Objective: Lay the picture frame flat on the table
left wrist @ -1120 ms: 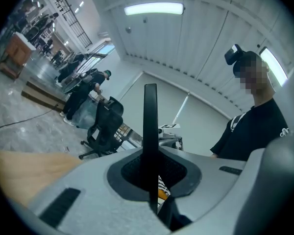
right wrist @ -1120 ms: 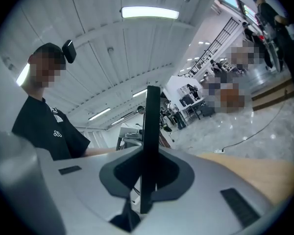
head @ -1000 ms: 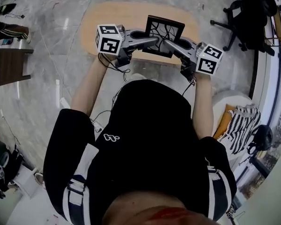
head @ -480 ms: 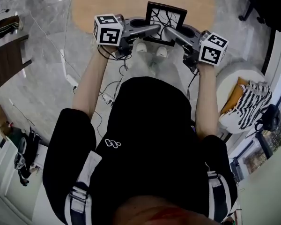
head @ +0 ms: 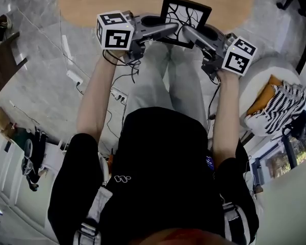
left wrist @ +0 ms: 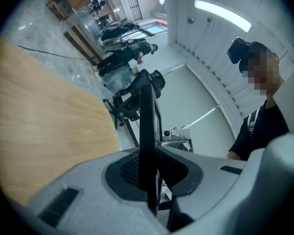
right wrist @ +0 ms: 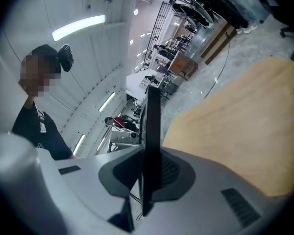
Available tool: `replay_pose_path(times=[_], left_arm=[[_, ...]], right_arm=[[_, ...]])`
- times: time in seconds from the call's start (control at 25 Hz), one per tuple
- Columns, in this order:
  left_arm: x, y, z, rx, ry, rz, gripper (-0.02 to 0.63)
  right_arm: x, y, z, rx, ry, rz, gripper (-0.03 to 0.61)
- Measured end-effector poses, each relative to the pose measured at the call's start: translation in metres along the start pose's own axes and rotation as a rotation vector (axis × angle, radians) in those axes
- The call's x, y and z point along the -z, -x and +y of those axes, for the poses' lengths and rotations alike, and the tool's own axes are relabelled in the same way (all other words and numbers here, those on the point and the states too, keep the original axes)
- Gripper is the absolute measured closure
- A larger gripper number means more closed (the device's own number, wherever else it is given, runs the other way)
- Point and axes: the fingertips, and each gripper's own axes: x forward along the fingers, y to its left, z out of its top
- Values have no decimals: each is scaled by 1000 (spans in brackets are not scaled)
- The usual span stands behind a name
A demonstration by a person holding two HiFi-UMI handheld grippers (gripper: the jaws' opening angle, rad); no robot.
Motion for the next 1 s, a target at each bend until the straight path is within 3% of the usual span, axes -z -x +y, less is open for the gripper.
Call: replay_pose_path(times=[0.24,0.56,0.76,0.84,0.92,1.0], left_arm=[[53,-19,72,-19,44,18,560],[71,-23,96,-56,26,1,521],[88,5,112,-243,33,-44,489],[96,19,115,-368,-23,-27,476],[102,21,127,-472,-97,23,486],[105,12,143,-509,-122,62,501]], right_arm=[[51,-7,-75,5,-54,19,541],[67,-7,-93,-24,-86,30,548],[65,-6,-93,13,-93,-1,553],[62,-5,-100,46,-107,-16,554],[58,-6,-129,89,-143,-22,554],[54,-10,-170,137,-160,5,554]])
